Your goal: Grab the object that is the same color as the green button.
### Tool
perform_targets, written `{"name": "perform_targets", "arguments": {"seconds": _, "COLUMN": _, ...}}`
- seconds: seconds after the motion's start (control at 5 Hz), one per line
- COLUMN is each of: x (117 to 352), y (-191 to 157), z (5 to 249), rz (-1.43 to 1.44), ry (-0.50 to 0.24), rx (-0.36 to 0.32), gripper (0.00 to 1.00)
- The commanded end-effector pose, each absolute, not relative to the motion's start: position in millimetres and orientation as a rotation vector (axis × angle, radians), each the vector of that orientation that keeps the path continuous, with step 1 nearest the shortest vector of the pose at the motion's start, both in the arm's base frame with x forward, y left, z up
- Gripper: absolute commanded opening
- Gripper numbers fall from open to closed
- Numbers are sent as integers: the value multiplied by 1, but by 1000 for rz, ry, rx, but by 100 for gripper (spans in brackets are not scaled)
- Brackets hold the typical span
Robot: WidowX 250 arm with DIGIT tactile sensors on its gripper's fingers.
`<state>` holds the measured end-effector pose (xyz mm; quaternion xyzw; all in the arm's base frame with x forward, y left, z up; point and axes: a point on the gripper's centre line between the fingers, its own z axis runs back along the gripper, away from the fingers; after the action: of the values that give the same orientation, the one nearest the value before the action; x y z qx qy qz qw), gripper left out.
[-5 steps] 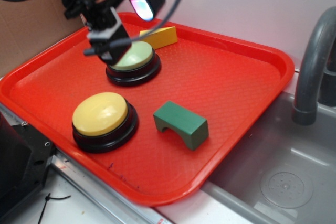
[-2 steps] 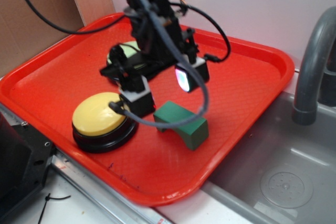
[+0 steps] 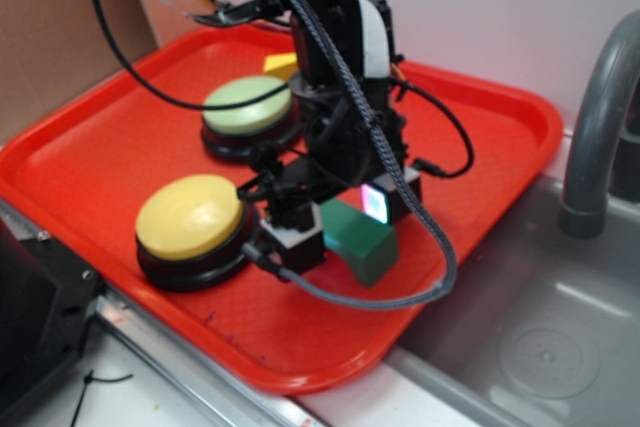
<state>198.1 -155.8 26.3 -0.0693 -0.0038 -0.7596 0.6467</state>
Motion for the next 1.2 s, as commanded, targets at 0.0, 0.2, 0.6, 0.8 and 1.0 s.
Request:
{"name": "perform_targets", "arguments": {"seconds": 0.0, "x": 192, "y": -156, "z": 41, "rz": -1723, "ry": -66, "rx": -119, "gripper": 0}}
{"name": "perform_targets", "arguments": {"seconds": 0.2, "x": 192, "y": -148, "z": 58, "rz": -1602, "ry": -59, "rx": -129, "gripper": 0}}
{"name": "perform_targets", "arguments": {"seconds": 0.6, "x": 211, "y": -142, "z": 118, "rz": -1093, "ry": 157, "rx": 63, "gripper": 0}}
{"name": "perform_targets", "arguments": {"seconds": 0.8, "x": 213, "y": -131, "z": 145, "rz": -847, "ry": 109, "rx": 2, "gripper": 0}}
{"name": "perform_targets", "arguments": {"seconds": 1.0, "x": 214, "y": -114, "z": 170, "rz": -599, "ry": 96, "rx": -42, "gripper": 0}}
